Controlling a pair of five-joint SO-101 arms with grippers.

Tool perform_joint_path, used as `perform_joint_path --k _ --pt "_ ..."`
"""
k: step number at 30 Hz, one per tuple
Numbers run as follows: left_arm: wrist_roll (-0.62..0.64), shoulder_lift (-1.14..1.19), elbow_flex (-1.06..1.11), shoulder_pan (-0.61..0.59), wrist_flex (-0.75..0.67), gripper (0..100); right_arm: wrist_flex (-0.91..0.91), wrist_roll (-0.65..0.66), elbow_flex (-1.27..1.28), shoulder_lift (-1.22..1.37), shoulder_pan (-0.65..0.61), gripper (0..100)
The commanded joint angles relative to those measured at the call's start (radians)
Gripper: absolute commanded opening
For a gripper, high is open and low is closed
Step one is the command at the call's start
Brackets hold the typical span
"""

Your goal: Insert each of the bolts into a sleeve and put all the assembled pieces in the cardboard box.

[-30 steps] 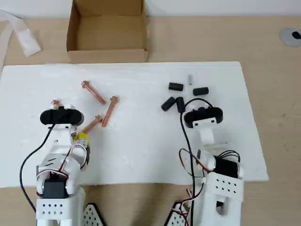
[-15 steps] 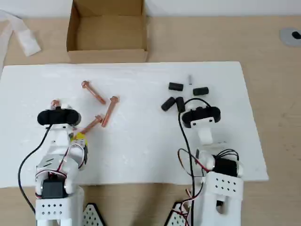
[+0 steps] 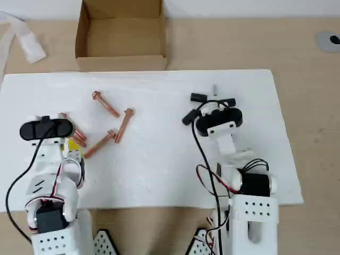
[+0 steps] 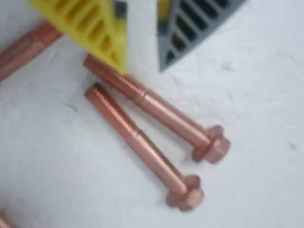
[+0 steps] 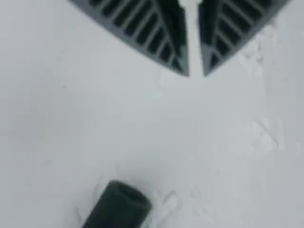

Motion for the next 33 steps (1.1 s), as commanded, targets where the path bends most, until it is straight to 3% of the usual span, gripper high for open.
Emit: perform_joint_path --k 1,4,9,14,17,23,29,33 --pt "0.035 0.148 -0.209 -0.017 0.003 12 0.006 -0.011 -0.059 0.008 -0.022 1.6" --pt "0.117 0.397 -0.405 -0.017 0.018 15 0.006 -0.006 -0.059 0.008 -0.022 1.6" --pt "0.121 0.898 -0.738 -0.017 0.144 15 0.046 -0.003 -0.102 0.015 -0.027 1.6" --pt "0.127 1.237 -1.023 -0.009 0.245 15 0.104 -0.003 -0.242 0.16 -0.027 4.7" --pt "0.14 1.346 -1.155 -0.009 0.301 15 0.14 -0.006 -0.358 0.323 -0.027 7.7" --pt "0.305 1.463 -1.258 -0.008 0.393 15 0.213 -0.002 -0.621 0.661 -0.028 8.3" --pt "0.35 1.534 -1.258 -0.044 0.374 15 0.259 0.127 -0.829 0.877 -0.036 8.3" --pt "0.394 1.577 -1.264 -0.069 0.304 16 0.267 0.133 -0.871 0.926 -0.117 8.3"
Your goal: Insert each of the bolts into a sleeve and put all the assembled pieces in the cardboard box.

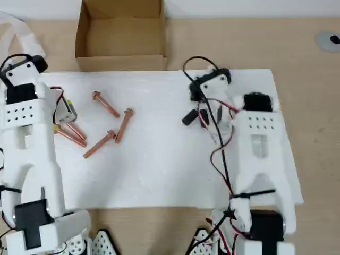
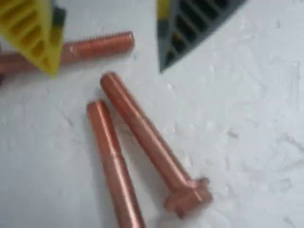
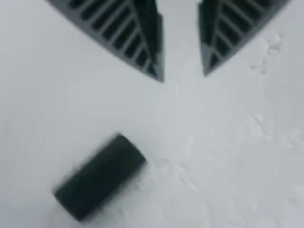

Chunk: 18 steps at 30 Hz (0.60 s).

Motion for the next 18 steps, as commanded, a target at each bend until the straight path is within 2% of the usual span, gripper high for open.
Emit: perform_joint_path --k 1,7,12,16,18 --pt "0.018 0.016 -0.063 -0.014 -0.064 16 0.002 0.015 -0.067 0.019 -0.073 8.3" --pt "-0.017 0.087 -0.064 0.126 -0.143 16 -0.002 0.008 -0.068 0.024 -0.125 8.3" --pt "-0.021 0.15 -0.086 0.195 -0.229 25 -0.003 0.009 -0.068 0.025 -0.116 8.3" --pt "-0.014 0.246 -0.187 0.236 -0.233 26 -0.012 -0.017 -0.068 0.025 -0.093 8.3" --pt "0.029 0.308 -0.255 0.242 -0.233 26 -0.029 -0.046 -0.068 0.025 -0.059 8.3"
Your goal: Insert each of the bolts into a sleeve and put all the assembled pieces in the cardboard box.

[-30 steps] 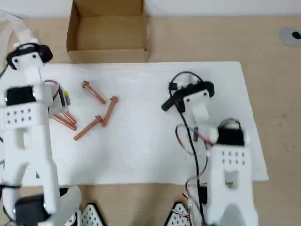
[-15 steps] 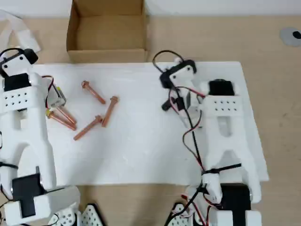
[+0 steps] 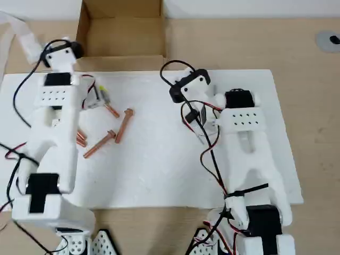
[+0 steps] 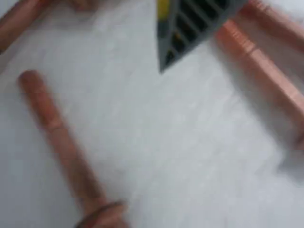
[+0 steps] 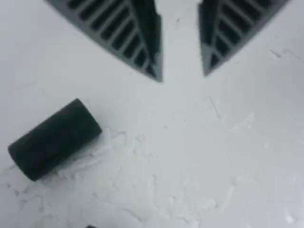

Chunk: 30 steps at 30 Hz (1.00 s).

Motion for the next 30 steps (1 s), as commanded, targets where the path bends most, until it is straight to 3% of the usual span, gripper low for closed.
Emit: perform_joint_path --k 1,10,14,24,30 --pt "0.068 0.077 -0.16 0.029 -0.012 26 -0.032 -0.04 -0.059 0.001 0.065 8.3" --pt "0.264 0.355 -0.437 0.129 0.11 26 -0.032 -0.048 -0.059 0.002 0.174 8.4" --pt "0.318 0.401 -0.503 0.11 0.161 26 -0.032 -0.044 -0.058 0.002 0.183 8.4" --pt "0.385 0.409 -0.471 0.014 0.161 26 -0.032 -0.043 -0.058 0.002 0.188 8.4" --pt "0.379 0.409 -0.408 0.009 0.068 26 -0.032 -0.043 -0.058 0.002 0.185 8.4"
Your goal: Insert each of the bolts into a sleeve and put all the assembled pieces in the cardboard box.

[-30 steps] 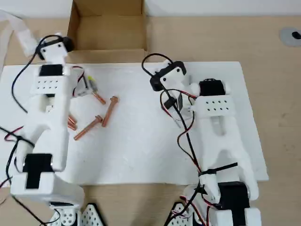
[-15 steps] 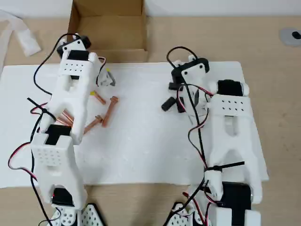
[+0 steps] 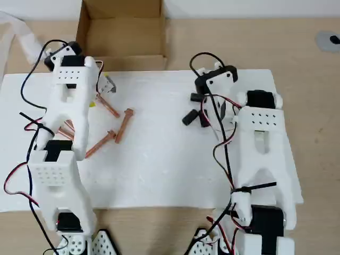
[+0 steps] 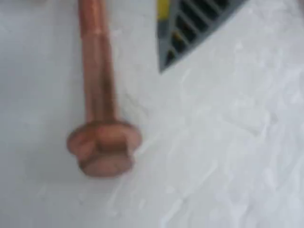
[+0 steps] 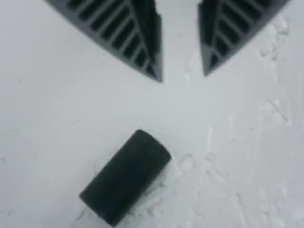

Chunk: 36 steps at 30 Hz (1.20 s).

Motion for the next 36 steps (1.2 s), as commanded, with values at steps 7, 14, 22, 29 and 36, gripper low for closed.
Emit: perform_joint_path --k 7,14,22,29,36 --pt "0.0 -0.005 0.072 -0.028 -0.086 26 -0.011 -0.005 -0.058 0.002 0.016 8.4" --pt "0.002 -0.005 0.107 -0.028 -0.126 26 -0.008 -0.005 -0.058 0.002 0.016 8.4" --pt "0.005 0.005 0.107 -0.034 -0.16 26 -0.008 -0.005 -0.058 0.002 0.015 8.4" --pt "0.008 0.134 0.003 -0.031 -0.106 22 -0.008 -0.003 -0.058 0.002 0.015 8.4" --pt "0.008 0.257 -0.178 -0.034 0.058 4 -0.008 0.009 -0.058 0.001 0.015 8.4"
